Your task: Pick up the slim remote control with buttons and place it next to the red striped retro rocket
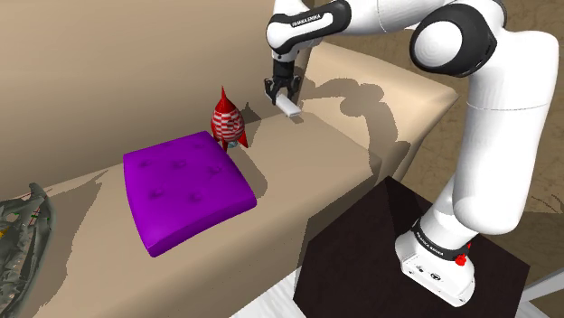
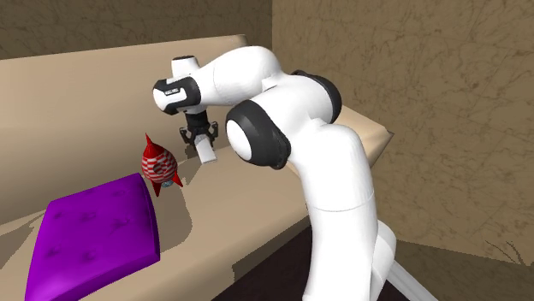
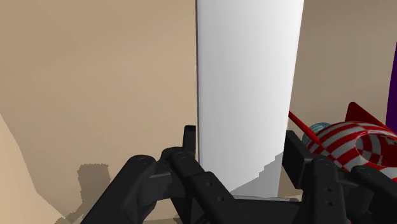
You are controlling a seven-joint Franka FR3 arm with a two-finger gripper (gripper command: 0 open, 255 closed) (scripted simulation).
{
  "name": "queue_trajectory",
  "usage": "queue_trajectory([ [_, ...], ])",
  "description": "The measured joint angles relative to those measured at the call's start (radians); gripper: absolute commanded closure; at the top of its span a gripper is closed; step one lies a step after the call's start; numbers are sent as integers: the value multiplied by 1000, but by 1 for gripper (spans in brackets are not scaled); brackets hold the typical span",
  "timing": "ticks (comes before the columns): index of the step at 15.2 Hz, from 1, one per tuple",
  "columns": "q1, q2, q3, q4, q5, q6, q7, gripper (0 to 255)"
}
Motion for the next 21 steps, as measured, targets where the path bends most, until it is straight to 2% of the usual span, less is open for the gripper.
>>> queue_trajectory([
  [21, -6, 110, 11, -129, 24, 238, -17, 255],
])
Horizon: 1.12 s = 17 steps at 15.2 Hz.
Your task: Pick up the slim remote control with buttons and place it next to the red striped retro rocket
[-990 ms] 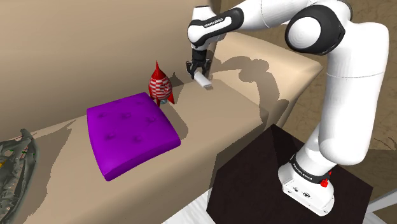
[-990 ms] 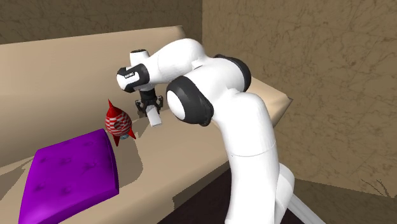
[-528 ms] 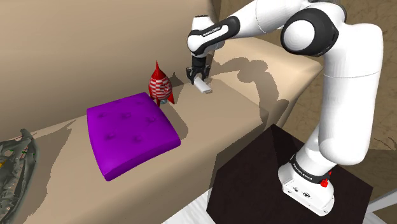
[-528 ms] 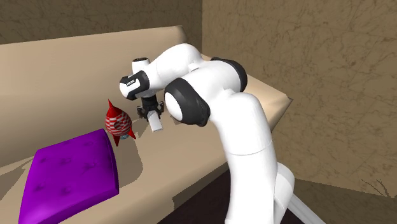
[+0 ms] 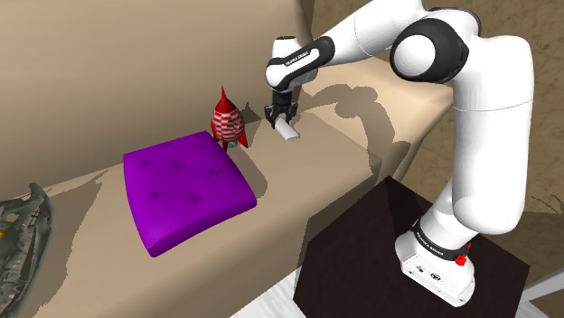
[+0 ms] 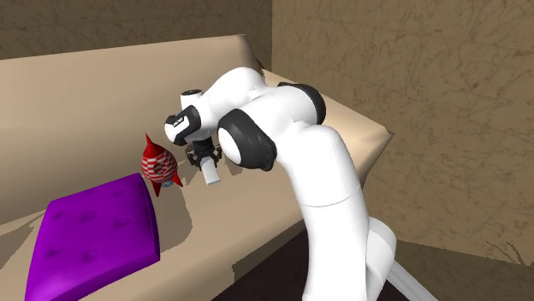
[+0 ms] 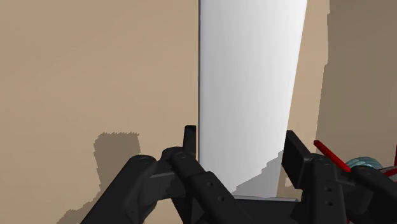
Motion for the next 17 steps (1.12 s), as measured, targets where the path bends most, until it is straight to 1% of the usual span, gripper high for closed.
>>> queue_trajectory([
  [17, -11, 136, 17, -29, 25, 164, -15, 255],
])
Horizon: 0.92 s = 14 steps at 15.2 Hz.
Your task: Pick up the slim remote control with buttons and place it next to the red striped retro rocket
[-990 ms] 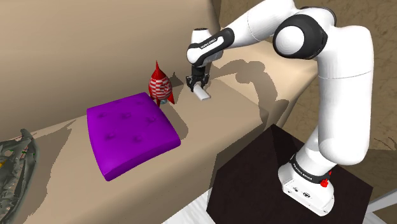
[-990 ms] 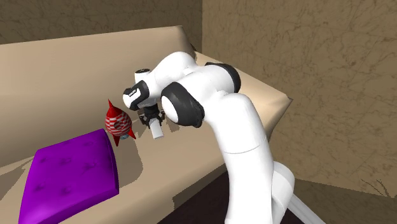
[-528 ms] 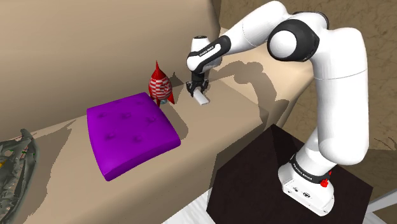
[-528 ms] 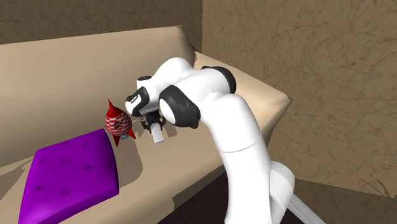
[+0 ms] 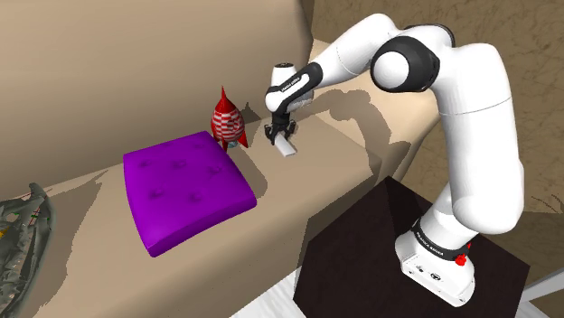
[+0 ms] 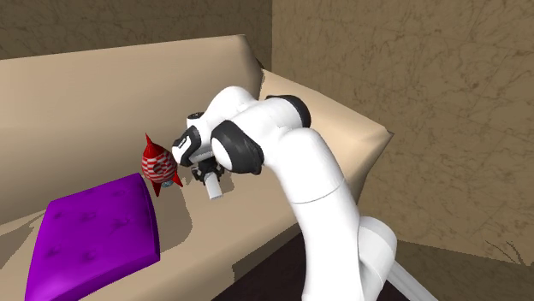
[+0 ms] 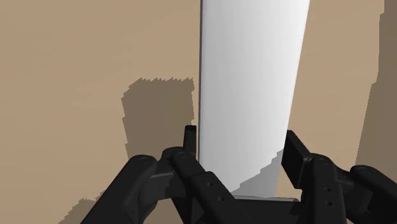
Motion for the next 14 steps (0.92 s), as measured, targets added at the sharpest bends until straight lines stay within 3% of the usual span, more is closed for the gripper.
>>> queue_trajectory([
  [8, -2, 27, 3, 7, 4, 20, -1, 255],
  [9, -2, 27, 3, 7, 4, 20, -1, 0],
  [14, -2, 26, 3, 7, 4, 20, -1, 0],
])
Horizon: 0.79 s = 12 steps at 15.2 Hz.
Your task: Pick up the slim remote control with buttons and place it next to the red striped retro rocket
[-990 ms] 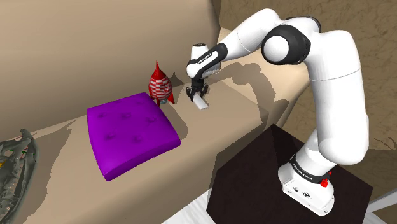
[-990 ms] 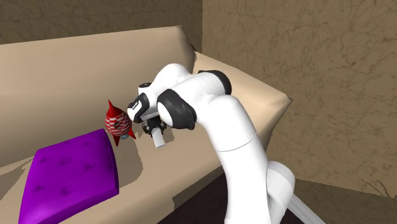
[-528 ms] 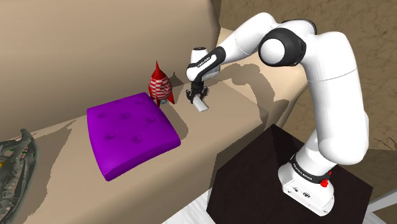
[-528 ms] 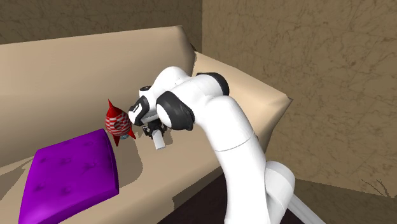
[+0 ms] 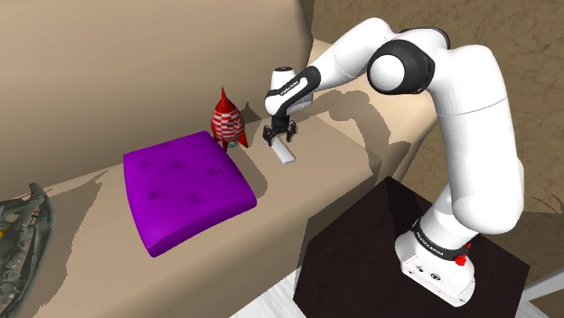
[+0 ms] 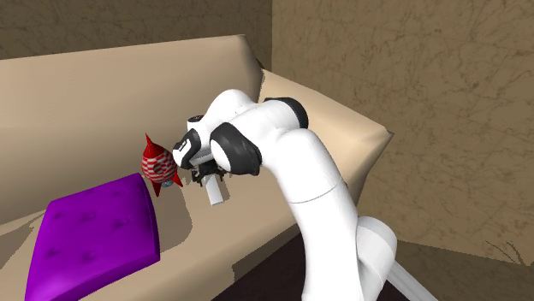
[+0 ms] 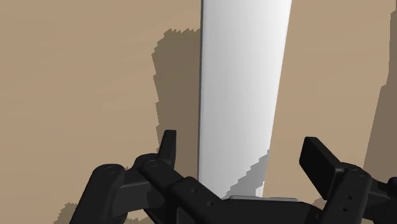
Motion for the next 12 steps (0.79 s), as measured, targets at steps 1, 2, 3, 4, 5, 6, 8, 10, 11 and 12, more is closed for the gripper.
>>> queue_trajectory([
  [1, 0, 0, 0, 0, 0, 0, 0, 0],
  [2, 2, -14, -2, -5, -2, -9, 2, 0],
  [3, 4, -30, -4, -2, -5, -27, 4, 0],
  [4, 4, -48, -6, -1, -8, -46, 4, 0],
  [5, 6, -62, -8, 6, -11, -67, 8, 0],
  [6, 7, -72, -9, 5, -12, -76, 9, 0],
  [8, 7, -82, -11, 3, -14, -84, 9, 0],
  [10, 8, -84, -11, 2, -14, -85, 9, 0],
  [11, 8, -85, -11, 1, -14, -86, 9, 0],
  [12, 8, -85, -11, 1, -14, -86, 9, 0],
])
